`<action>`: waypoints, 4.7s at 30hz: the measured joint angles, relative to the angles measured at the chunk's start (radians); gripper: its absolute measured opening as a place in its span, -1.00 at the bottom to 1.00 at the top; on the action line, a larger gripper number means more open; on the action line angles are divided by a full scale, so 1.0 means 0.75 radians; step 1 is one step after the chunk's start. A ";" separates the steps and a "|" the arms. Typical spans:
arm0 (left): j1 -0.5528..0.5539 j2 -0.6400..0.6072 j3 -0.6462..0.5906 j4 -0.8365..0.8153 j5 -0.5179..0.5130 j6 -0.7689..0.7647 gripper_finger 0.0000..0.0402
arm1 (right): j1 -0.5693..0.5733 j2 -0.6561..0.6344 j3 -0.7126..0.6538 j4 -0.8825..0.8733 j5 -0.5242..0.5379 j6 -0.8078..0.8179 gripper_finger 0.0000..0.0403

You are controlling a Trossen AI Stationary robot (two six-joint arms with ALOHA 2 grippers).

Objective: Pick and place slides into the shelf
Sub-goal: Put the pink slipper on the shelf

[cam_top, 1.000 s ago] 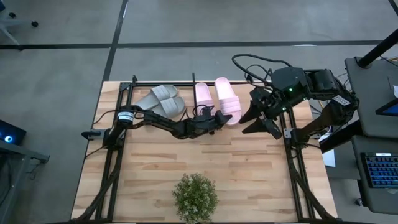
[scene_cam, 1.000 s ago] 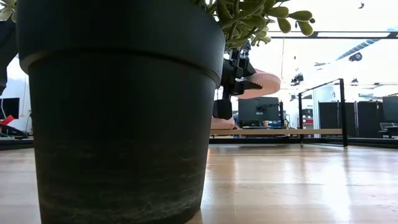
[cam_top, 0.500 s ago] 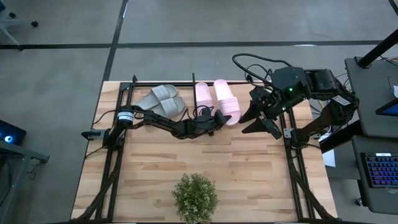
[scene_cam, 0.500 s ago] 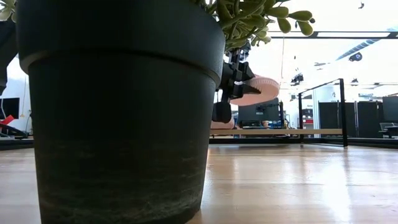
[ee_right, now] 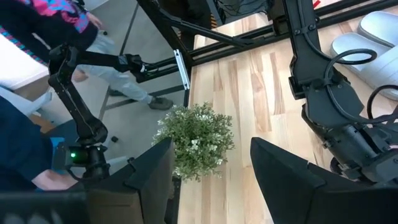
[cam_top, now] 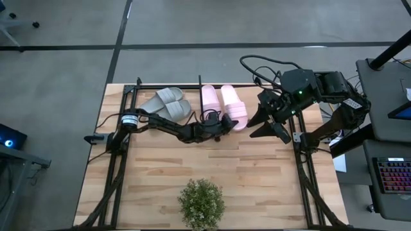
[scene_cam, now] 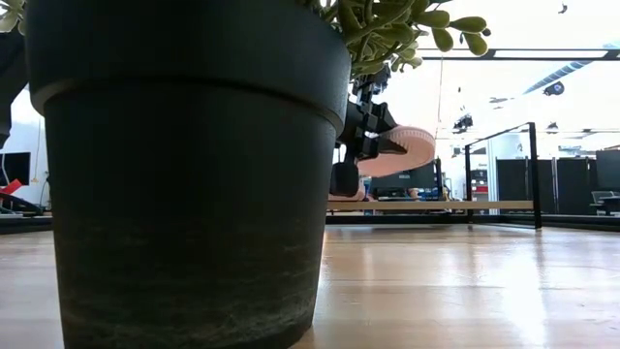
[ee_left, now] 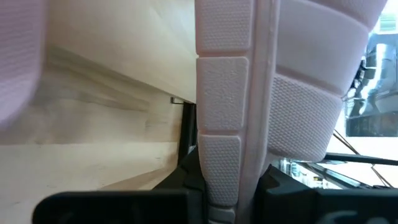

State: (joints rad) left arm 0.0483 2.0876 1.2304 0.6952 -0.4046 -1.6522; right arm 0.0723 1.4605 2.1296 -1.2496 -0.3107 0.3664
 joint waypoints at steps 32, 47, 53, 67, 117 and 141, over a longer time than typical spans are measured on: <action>0.048 -0.001 0.001 -0.149 0.007 -0.093 -0.87 | 0.012 0.000 -0.005 0.019 0.001 0.026 0.02; 0.058 -0.001 0.001 -0.180 0.002 -0.094 -0.48 | 0.014 0.000 -0.005 0.034 0.001 0.026 0.02; 0.058 -0.001 0.001 -0.181 0.003 -0.094 -0.35 | 0.014 0.000 -0.005 0.036 0.001 0.026 0.02; 0.085 -0.002 0.010 -0.241 0.097 -0.162 0.17 | 0.019 0.000 -0.005 0.038 0.000 0.037 0.02; -0.026 -0.034 0.094 0.013 0.346 0.077 0.36 | 0.028 -0.002 -0.005 -0.258 0.199 -0.012 0.02; -0.025 -0.705 0.015 -0.560 0.175 0.877 -0.80 | -0.179 -0.093 -0.463 -0.330 0.382 0.010 -0.43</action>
State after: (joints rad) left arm 0.0292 1.5585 1.2416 0.2753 -0.2734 -0.9942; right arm -0.0621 1.3911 1.7826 -1.4972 -0.0242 0.3743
